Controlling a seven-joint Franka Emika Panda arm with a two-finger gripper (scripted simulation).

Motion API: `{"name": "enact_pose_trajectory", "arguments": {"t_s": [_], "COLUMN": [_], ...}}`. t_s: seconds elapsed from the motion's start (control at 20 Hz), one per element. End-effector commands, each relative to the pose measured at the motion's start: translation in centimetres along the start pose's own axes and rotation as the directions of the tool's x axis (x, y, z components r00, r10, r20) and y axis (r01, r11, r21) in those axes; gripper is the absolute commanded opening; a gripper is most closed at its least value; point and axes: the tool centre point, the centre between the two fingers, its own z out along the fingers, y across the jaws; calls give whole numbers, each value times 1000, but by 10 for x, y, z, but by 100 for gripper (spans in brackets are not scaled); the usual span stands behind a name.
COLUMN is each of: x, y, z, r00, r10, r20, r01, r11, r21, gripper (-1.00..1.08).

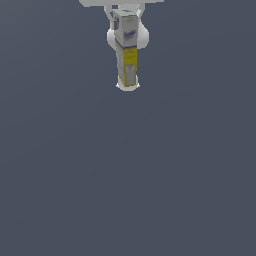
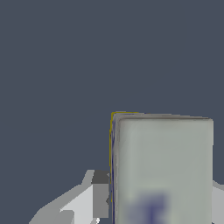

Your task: Pick up the object and move it to a goal position.

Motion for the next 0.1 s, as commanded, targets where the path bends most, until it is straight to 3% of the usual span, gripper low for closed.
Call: {"name": "enact_pose_trajectory", "arguments": {"t_s": [0.0, 0.05], "x": [0, 0], "y": [0, 0], "z": [-1, -1], "r00": [1000, 1000], "r10": [0, 0], "r20": [1, 1], "r01": [0, 0], "r11": [1000, 1000], "r21": [0, 0], "gripper": [-100, -100]}}
